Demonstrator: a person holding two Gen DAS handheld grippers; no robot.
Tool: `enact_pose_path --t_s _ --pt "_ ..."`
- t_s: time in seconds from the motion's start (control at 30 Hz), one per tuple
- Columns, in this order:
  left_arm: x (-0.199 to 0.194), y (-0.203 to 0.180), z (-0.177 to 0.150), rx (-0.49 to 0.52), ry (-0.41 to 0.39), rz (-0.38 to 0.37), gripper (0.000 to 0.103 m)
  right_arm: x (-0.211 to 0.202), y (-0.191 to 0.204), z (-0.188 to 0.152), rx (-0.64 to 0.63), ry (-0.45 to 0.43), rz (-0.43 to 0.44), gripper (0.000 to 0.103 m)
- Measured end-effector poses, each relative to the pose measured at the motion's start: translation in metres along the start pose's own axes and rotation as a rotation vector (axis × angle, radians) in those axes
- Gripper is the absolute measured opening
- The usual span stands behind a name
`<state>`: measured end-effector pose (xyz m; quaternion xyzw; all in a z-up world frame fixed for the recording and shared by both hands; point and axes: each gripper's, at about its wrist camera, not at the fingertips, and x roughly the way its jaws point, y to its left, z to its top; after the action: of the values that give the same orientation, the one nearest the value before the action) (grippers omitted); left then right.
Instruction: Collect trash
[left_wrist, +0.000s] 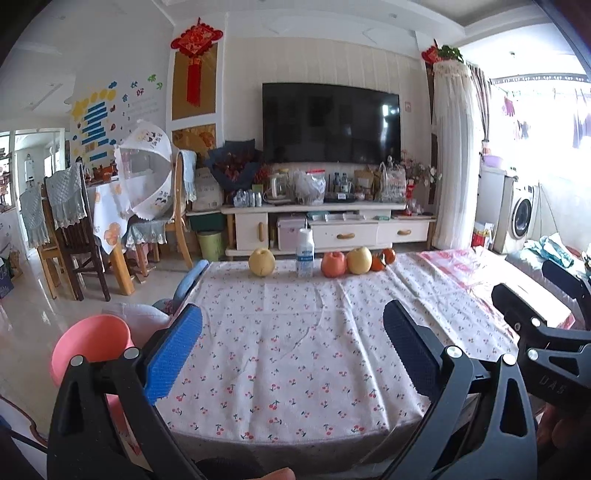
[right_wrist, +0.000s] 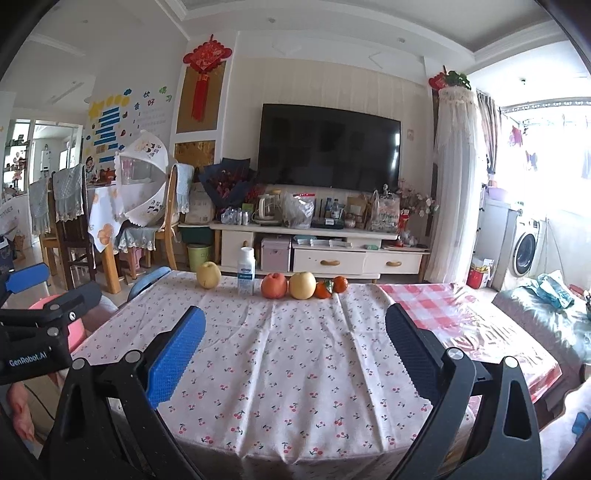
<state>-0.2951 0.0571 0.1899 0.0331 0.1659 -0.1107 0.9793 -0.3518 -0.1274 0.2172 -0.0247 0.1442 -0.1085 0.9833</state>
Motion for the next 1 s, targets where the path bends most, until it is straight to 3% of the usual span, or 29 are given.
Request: enact_pose_path --t_s 0.43,1.0 --pt "-0.019 -0.012 0.003 0.04 -0.051 -0.022 0.099 -0.015 -0.008 0.004 0.015 -0.018 -0.032 0.097" --pt "-0.022 -0.012 0.002 0.041 -0.053 -0.03 0.099 -0.016 -0.01 0.002 0.017 -0.014 -0.04 0.097"
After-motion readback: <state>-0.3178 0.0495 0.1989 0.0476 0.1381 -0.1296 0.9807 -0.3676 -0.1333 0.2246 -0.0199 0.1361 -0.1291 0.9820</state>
